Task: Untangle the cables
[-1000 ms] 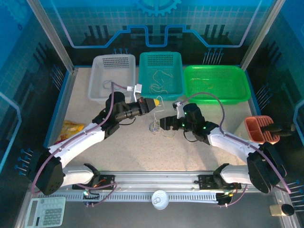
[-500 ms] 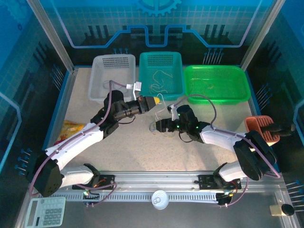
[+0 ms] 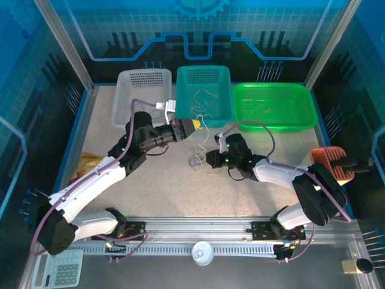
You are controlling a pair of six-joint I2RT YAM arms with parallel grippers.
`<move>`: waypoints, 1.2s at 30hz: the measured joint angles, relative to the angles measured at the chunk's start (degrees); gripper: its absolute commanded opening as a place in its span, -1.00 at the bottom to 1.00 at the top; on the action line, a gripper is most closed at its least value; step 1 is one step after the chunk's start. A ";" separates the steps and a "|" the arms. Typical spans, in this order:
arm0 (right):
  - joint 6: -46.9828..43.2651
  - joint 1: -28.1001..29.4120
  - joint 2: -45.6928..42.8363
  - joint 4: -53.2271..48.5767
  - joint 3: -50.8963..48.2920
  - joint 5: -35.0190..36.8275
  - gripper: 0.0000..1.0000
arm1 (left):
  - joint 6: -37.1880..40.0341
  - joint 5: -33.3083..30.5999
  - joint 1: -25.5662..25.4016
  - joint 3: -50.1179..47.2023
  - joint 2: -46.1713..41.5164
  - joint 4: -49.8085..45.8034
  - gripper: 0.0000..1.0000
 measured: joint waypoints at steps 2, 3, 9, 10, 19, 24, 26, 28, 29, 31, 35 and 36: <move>0.57 -0.85 -0.11 -0.07 -0.98 0.02 -1.00 | 0.83 -0.02 0.00 2.23 -0.39 -1.05 -1.00; 0.57 -1.22 -0.11 -0.11 -1.33 0.04 -1.00 | 1.42 -0.04 0.07 3.63 -0.57 -1.55 -1.00; 0.63 -2.75 -0.11 0.68 -2.51 0.02 -1.00 | 3.89 -0.17 1.77 11.65 -1.40 -4.35 -1.00; 0.70 -2.97 -0.11 0.90 -2.69 0.00 -1.00 | 4.33 -0.22 2.12 12.83 -1.46 -4.63 -1.00; 1.62 -3.72 0.22 3.28 -3.82 -0.33 -1.00 | 7.43 -0.42 5.31 25.66 -1.46 -7.08 -1.00; 2.08 -3.72 0.24 6.05 -3.80 -1.75 -1.00 | 7.61 0.04 5.49 30.36 0.92 -7.80 -1.00; 2.47 -3.72 0.24 6.21 -3.80 -2.16 -1.00 | 6.97 0.31 5.49 30.99 2.67 -7.15 -1.00; 2.93 -3.72 0.17 6.12 -3.80 -2.58 -1.00 | 5.79 0.81 5.49 31.10 4.35 -6.45 -1.00; 3.08 -3.72 -0.04 5.86 -3.80 -2.80 -1.00 | 5.38 1.11 5.49 31.10 5.16 -6.29 -1.00; 3.13 -3.72 -1.03 5.16 -3.80 -2.93 -1.00 | 4.39 1.20 5.49 31.10 6.40 -5.90 -1.00; 3.08 -3.72 -3.76 4.00 -3.41 -2.97 -1.00 | 3.17 1.25 5.49 31.08 7.45 -4.85 -1.00; 3.06 -3.72 -4.13 3.72 -3.19 -2.97 -1.00 | 2.86 1.36 5.49 31.08 7.52 -4.55 -1.00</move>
